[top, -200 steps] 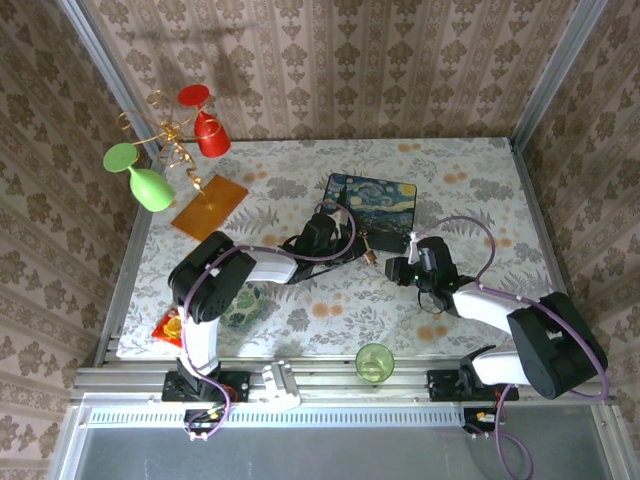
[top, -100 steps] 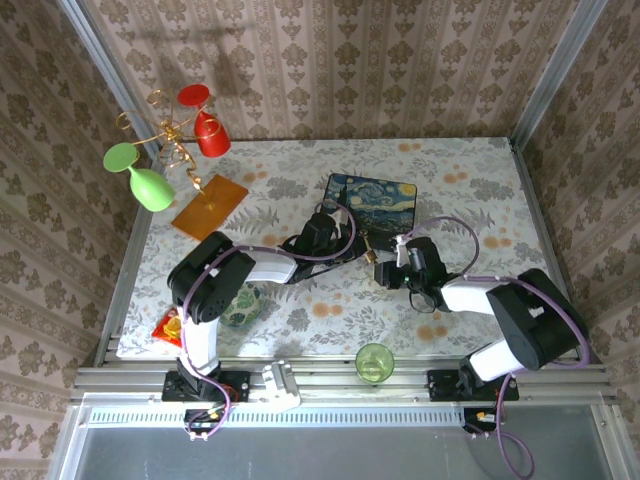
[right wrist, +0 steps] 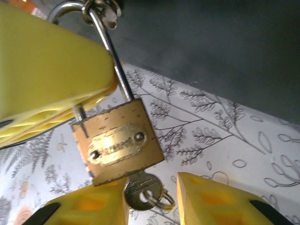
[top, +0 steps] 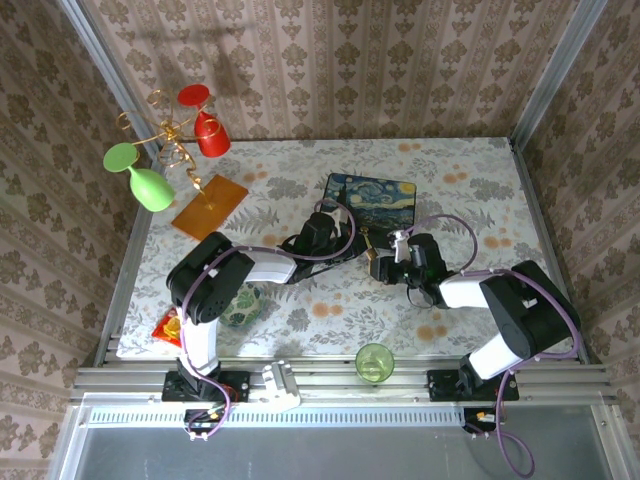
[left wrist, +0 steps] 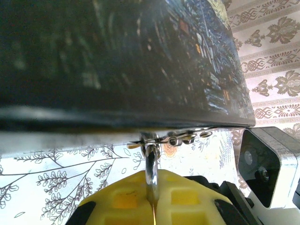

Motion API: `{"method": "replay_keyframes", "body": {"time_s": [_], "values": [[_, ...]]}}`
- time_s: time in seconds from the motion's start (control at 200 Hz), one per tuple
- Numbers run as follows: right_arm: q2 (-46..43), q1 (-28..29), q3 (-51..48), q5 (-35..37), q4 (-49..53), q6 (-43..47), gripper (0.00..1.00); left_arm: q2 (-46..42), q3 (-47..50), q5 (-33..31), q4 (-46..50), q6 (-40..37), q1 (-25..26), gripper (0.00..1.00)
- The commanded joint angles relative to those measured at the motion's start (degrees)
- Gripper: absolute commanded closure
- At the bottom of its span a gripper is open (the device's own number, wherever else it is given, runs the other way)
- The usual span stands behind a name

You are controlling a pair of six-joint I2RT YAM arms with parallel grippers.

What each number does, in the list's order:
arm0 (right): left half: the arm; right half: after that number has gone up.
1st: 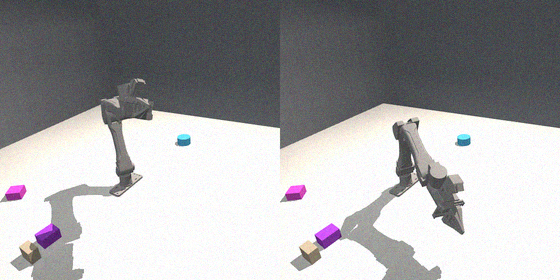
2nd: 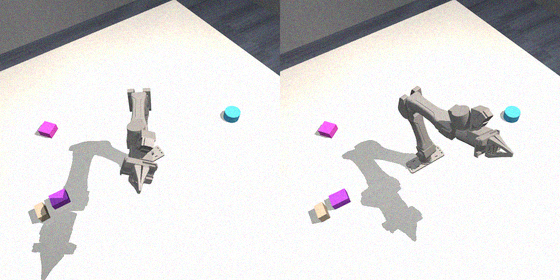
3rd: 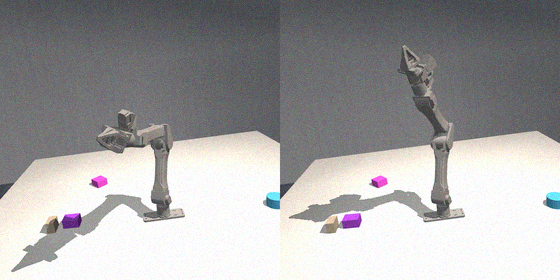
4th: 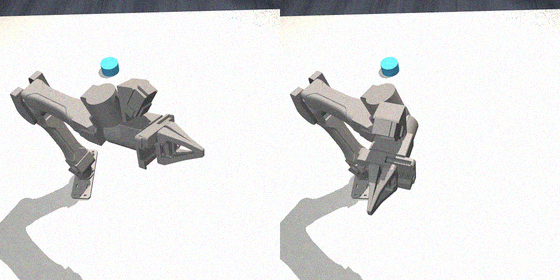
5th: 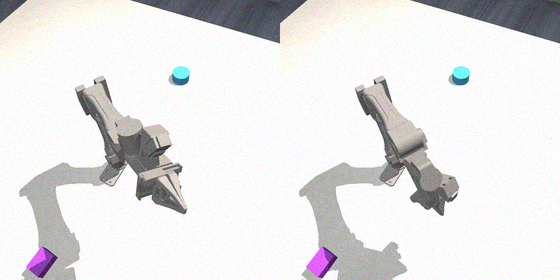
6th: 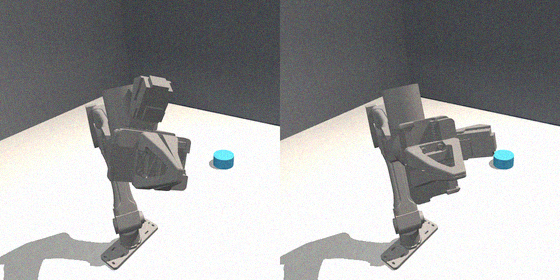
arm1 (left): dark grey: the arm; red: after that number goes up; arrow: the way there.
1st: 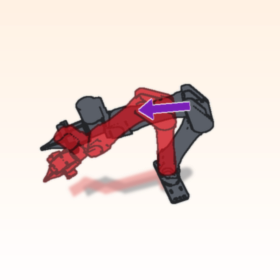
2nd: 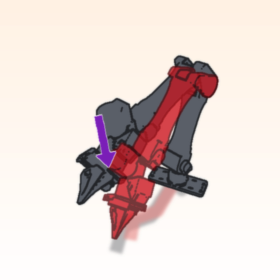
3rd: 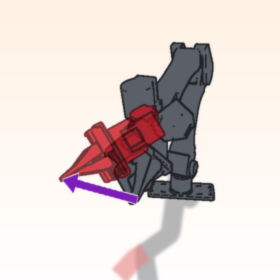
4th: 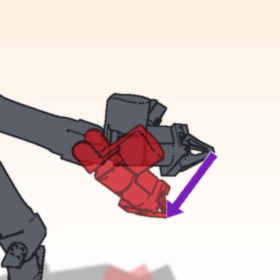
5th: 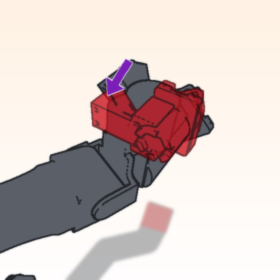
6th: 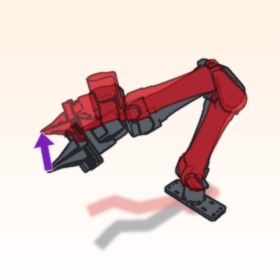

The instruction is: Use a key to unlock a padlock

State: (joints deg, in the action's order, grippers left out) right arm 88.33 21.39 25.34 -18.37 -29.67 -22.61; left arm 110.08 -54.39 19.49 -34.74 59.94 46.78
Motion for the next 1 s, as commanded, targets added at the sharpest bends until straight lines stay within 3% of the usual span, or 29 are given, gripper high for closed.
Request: {"method": "replay_keyframes", "body": {"time_s": [0.0, 0.175, 0.39, 0.695, 0.835, 0.995], "values": [[-2.45, 2.08, 2.85, 10.7, 6.02, 3.57, 0.65, -3.03, -0.15, 2.4, -2.37, 0.14, 0.29, 1.0], [-2.34, 9.83, 5.64, 29.9, 9.99, 6.52, 0.68, -3.36, -0.39, 2.75, -0.7, -0.73, 0.14, 1.0], [-0.02, 16.84, 8.67, 41.61, 9.89, 13.22, 0.75, -3.47, -1.68, 4.06, 2.51, -1.97, 0.28, 1.0], [1.54, 16.59, 7.79, 37.0, 6.67, 13.77, 0.9, -2.68, -2.12, 5.29, 2.31, -1.19, 0.32, 1.0], [0.8, 14.62, 5.63, 29.46, 3.83, 10.81, 0.93, -2.78, -1.91, 5.22, 2.61, -1.46, 0.23, 1.0], [0.24, 9.01, 1.74, 15.13, -2.3, 3.55, 0.93, -2.42, -0.89, 5.3, 1.4, -0.62, -0.01, 1.0]]}}
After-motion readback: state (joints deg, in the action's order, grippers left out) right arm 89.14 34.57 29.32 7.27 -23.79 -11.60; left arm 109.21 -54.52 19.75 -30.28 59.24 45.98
